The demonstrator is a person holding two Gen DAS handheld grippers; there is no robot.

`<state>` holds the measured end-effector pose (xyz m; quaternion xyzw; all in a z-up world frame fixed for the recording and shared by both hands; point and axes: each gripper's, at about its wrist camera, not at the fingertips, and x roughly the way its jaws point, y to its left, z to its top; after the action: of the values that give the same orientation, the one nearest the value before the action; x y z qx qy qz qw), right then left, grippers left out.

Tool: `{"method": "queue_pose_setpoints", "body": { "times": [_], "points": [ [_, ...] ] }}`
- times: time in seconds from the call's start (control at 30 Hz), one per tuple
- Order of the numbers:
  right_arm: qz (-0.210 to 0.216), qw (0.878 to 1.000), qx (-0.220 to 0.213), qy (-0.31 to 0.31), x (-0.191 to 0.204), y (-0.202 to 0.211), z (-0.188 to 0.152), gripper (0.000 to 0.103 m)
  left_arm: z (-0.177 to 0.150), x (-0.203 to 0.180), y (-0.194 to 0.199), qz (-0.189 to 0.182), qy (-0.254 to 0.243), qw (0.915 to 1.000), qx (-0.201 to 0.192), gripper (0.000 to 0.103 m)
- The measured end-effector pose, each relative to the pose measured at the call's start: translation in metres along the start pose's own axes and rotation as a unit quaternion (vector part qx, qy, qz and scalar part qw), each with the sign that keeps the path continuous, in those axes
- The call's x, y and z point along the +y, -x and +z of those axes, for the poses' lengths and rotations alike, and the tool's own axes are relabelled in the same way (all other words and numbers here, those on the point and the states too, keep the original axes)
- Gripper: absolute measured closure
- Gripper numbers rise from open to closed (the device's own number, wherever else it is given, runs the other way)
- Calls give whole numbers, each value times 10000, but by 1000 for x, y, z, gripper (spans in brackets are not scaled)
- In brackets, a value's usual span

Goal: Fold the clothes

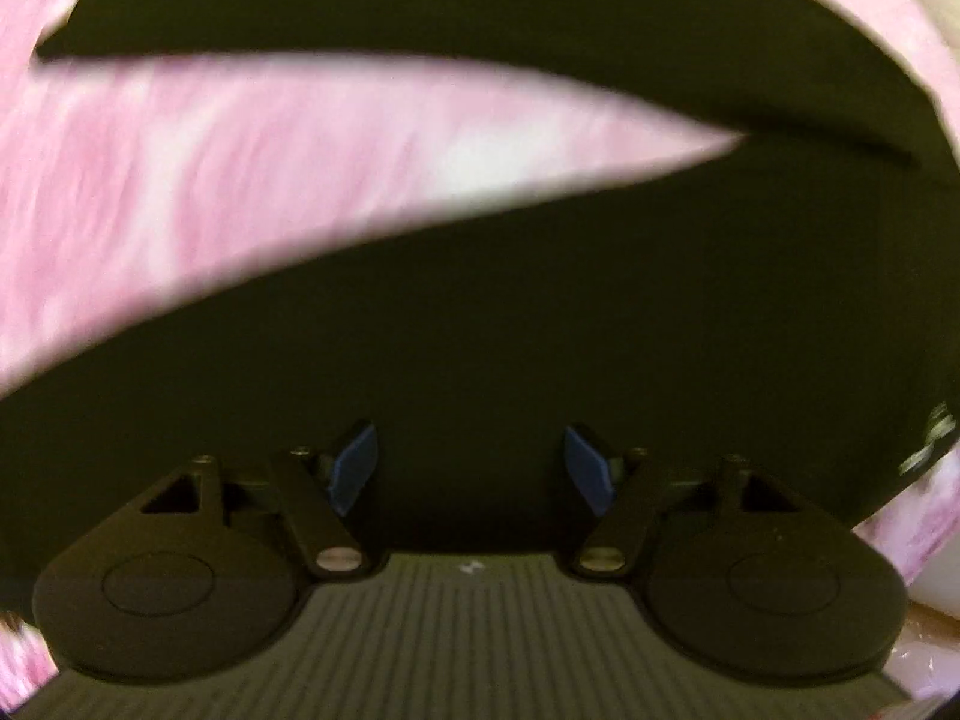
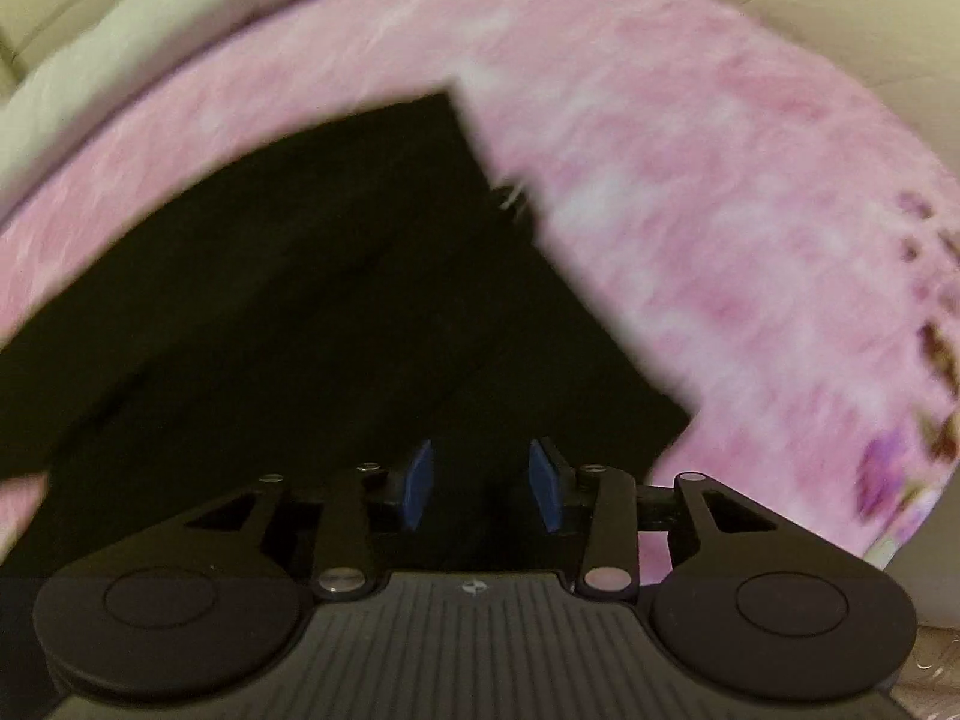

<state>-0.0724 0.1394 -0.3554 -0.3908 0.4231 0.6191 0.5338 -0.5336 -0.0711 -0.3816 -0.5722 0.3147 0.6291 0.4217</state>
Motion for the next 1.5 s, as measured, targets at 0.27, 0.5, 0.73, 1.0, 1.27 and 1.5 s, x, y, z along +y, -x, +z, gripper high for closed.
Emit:
{"method": "queue_pose_setpoints", "body": {
  "times": [0.27, 0.5, 0.73, 1.0, 1.27, 1.5],
  "points": [
    [-136, 9968, 619, 488, 55, 19, -44, 54, -25, 7, 77, 462, 615, 9966, -297, 35],
    [505, 9880, 239, 1442, 90, 88, -25, 28, -78, -42, 173, 1043, 1176, 9799, -1227, 24],
    [932, 9762, 75, 1959, 63, 148, -49, 21, -156, -113, 231, 1290, 1281, 9734, -1392, 23],
    [1070, 9689, -105, 2228, 33, 188, -56, 16, -201, -152, 265, 1556, 1170, 9700, -1458, 18],
    [875, 9712, -117, 2214, 23, 178, -53, 16, -212, -158, 274, 1762, 1049, 9681, -1439, 18],
    [1296, 9644, -661, 2207, 22, 240, -84, 15, -231, -168, 300, 1724, 949, 9662, -1668, 17]
  ]
}}
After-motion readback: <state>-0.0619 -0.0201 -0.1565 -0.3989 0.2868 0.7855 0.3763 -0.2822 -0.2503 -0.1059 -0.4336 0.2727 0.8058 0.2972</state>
